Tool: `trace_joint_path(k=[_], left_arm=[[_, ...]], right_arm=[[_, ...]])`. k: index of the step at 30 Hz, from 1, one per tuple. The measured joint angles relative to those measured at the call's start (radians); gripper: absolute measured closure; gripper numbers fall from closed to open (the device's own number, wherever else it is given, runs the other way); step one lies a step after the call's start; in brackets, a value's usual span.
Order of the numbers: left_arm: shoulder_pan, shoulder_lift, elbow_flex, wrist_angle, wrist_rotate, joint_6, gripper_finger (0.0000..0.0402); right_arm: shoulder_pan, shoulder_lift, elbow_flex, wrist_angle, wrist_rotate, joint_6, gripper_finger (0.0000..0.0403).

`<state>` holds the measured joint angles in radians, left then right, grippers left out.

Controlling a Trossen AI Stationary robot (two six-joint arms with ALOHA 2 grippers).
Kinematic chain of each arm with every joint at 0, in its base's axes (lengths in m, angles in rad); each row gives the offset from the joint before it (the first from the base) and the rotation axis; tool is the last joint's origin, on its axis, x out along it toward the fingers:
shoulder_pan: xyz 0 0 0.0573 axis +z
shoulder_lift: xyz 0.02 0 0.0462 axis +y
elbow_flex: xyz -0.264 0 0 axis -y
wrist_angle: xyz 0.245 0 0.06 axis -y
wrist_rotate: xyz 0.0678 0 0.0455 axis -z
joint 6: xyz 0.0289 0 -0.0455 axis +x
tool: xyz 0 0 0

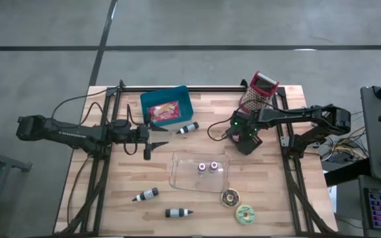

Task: Pick & Place Food Item
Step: Put the pink donut into the black bin, then put the top black food coloring bottle into the transparent bin

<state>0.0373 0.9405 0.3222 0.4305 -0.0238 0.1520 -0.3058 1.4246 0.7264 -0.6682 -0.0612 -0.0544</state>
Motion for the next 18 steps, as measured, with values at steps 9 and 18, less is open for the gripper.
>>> trace_joint_path(k=[9,18], left_arm=[[0.0,0.0,0.0,0.0,0.0,0.0,0.0163],[0.0,0.0,0.0,0.0,0.0,0.0,0.0163]], right_arm=[[0.0,0.0,0.0,-0.001,0.01,0.01,0.0231],[0.0,0.0,0.0,-0.001,0.012,0.029,0.0162]])
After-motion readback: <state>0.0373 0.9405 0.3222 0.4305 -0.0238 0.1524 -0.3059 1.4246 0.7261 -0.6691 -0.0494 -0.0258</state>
